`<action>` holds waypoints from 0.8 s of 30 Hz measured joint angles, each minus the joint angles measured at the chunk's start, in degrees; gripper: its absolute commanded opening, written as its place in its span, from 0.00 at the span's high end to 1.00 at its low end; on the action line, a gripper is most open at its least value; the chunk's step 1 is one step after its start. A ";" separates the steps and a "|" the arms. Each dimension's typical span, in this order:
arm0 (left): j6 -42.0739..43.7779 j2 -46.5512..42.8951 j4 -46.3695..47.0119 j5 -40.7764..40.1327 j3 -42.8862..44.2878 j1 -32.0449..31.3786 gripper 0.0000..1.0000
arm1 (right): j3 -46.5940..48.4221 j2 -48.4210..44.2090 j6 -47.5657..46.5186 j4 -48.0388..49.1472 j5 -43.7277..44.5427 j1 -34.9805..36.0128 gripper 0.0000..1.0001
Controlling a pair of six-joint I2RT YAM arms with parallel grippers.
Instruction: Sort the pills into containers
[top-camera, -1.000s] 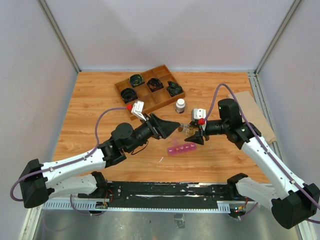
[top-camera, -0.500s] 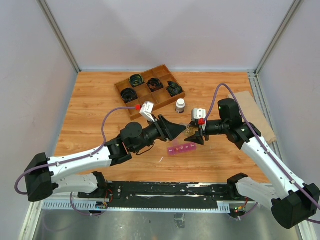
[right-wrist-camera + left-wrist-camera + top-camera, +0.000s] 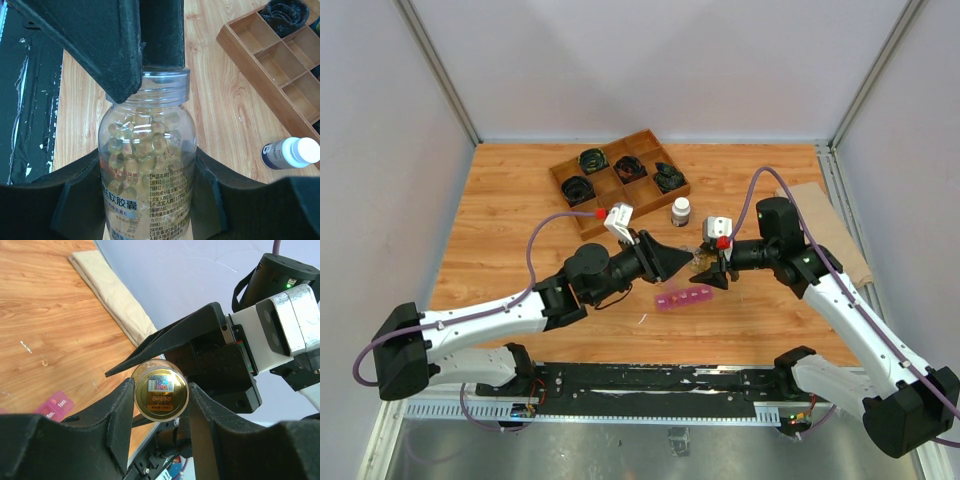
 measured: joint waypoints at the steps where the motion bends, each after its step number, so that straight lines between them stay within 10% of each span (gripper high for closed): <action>1: 0.35 0.07 0.20 0.37 0.00 0.00 0.67 | 0.00 0.00 0.04 0.00 0.02 0.00 0.99; 8: 8.48 0.33 9.55 4.98 -4.09 0.70 0.74 | -0.02 -0.28 0.28 -0.48 -0.81 -0.09 0.99; 20: 30.05 7.67 31.71 36.09 -8.20 10.27 0.71 | -0.52 -0.28 0.15 -1.90 -3.15 -0.11 0.99; 24: 31.80 9.22 32.81 40.06 -7.15 11.78 0.49 | -0.52 -0.28 0.13 -1.81 -2.64 -0.48 0.99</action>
